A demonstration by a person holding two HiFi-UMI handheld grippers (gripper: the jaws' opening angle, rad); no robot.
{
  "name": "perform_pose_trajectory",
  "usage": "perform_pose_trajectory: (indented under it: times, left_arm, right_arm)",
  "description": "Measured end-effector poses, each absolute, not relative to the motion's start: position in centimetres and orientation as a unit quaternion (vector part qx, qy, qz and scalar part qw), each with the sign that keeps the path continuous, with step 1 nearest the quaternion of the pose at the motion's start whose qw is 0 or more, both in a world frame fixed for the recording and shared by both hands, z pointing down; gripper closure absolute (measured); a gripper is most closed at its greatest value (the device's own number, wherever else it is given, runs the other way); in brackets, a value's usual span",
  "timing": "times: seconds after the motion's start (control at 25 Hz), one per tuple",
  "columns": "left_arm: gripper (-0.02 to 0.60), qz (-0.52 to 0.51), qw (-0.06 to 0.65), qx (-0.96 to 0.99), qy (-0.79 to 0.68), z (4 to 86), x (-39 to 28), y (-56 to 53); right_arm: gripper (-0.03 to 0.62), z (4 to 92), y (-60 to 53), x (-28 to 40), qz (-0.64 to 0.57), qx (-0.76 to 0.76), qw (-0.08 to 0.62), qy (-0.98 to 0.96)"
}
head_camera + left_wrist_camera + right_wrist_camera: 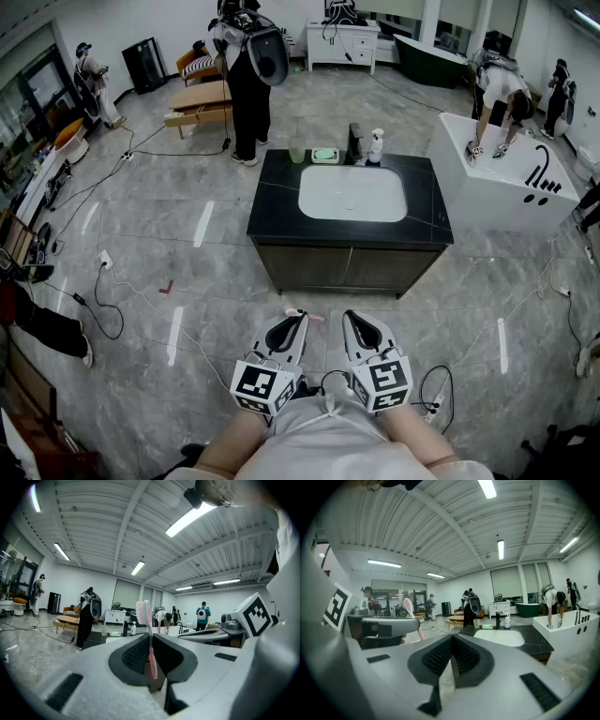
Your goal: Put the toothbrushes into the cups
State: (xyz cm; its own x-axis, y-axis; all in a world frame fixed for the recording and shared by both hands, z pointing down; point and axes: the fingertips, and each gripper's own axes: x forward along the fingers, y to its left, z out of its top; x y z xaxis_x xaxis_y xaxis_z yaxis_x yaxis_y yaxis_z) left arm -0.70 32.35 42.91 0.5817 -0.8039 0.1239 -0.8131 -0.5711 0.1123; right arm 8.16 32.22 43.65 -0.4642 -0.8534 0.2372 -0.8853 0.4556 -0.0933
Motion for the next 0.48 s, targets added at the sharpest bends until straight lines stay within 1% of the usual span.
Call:
perform_pose_trajectory:
  times: [0.36,0.48]
  left_arm:
    - [0.544,0.029,0.085,0.887,-0.453,43.10,-0.17,32.82]
    - [0.543,0.031,0.087,0.887,-0.452,43.24,0.17,32.99]
  right_arm:
    - [0.568,44.39,32.94,8.38,0.104,0.502,0.081,-0.854]
    - [0.568,44.64,33.05,8.88,0.117,0.506,0.070,-0.852]
